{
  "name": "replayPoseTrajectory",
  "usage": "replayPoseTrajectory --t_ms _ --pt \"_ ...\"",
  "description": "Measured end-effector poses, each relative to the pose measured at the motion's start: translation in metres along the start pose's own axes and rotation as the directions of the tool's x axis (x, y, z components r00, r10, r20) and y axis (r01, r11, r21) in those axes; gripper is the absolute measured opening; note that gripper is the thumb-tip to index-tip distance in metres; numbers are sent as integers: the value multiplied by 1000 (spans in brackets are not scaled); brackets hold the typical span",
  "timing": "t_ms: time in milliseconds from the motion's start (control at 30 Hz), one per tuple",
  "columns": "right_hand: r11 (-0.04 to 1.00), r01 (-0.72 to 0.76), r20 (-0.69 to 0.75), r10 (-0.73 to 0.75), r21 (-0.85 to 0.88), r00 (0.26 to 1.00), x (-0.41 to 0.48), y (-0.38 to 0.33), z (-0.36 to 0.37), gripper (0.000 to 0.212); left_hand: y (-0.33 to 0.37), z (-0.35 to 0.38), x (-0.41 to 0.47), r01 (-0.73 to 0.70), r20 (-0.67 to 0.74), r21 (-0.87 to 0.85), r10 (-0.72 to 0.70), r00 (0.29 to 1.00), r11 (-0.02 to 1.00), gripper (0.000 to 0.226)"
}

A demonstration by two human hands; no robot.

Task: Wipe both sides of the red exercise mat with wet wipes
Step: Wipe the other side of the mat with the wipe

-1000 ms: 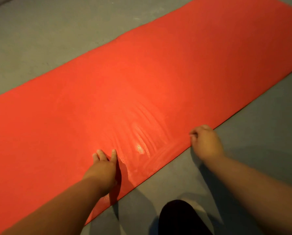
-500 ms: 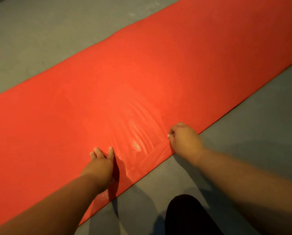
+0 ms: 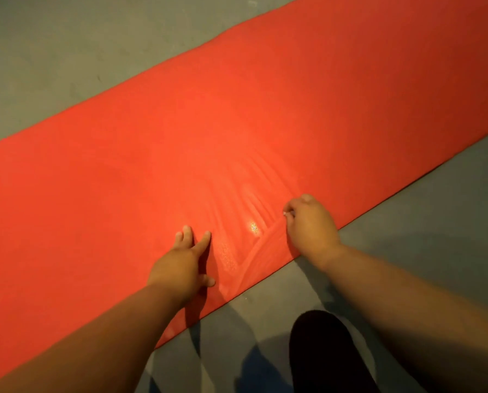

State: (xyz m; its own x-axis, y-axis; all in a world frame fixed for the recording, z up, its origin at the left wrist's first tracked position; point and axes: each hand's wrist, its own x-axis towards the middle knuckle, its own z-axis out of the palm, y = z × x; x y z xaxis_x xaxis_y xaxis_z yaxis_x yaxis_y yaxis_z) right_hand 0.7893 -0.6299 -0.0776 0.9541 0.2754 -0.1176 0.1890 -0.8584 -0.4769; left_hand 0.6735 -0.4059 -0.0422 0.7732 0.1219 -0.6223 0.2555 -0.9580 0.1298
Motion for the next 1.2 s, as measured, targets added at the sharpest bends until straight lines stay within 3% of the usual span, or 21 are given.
replayPoseTrajectory --t_ms 67,133,167,200,267,333,367,400,467,567,633,733,900,1067,1133,1200 --pt "984 179 150 -174 -21 973 -30 -29 24 22 2 -2 1 -5 1 -10 5 1000 1000 99" --pt "906 422 305 -414 43 858 -69 -61 42 22 -1 -3 0 -23 9 -24 23 1000 999 99" --pt "871 484 344 -481 84 807 -77 -68 45 20 -4 -3 -2 -26 23 -32 26 999 999 99" --pt "867 487 342 -491 104 802 -74 -68 44 18 -7 -3 -5 -27 39 -38 28 999 999 98" --pt "935 352 281 -349 41 894 -49 -52 30 14 -14 -10 -8 -42 97 -27 44 994 999 94" --pt "1000 17 140 -17 -2 990 -15 -30 -2 9 -15 -24 -12 -24 157 -90 38 987 996 80" --pt "973 -202 111 190 113 976 -2 -23 -26 9 -10 -37 -15 -1 154 -192 31 988 981 68" --pt "877 -371 167 334 305 928 6 -24 -50 13 -2 -52 -19 31 136 -335 16 991 942 58" --pt "635 -466 317 342 616 885 7 -40 -95 21 20 -87 -26 43 60 -634 -6 998 772 44" --pt "540 -374 338 169 754 926 -4 -80 -150 26 64 -144 -48 -13 0 -894 30 1000 448 26" --pt "518 -334 325 112 787 939 -12 -107 -184 27 86 -175 -70 -75 -57 -929 61 997 362 14" --pt "561 -261 302 19 786 953 -28 -143 -231 27 102 -214 -105 -189 -171 -908 82 982 374 1" --pt "656 -94 234 -130 749 964 -48 -187 -281 25 98 -261 -157 -316 -315 -824 83 945 469 9" --pt "822 -1 190 -131 570 973 -50 -208 -308 17 71 -288 -194 -303 -419 -576 45 907 759 14" --pt "835 -13 182 -104 550 978 -53 -217 -314 16 61 -290 -201 -301 -450 -585 7 893 753 18" --pt "826 -28 167 -80 563 983 -58 -230 -316 17 59 -287 -204 -341 -465 -706 -43 884 621 22"
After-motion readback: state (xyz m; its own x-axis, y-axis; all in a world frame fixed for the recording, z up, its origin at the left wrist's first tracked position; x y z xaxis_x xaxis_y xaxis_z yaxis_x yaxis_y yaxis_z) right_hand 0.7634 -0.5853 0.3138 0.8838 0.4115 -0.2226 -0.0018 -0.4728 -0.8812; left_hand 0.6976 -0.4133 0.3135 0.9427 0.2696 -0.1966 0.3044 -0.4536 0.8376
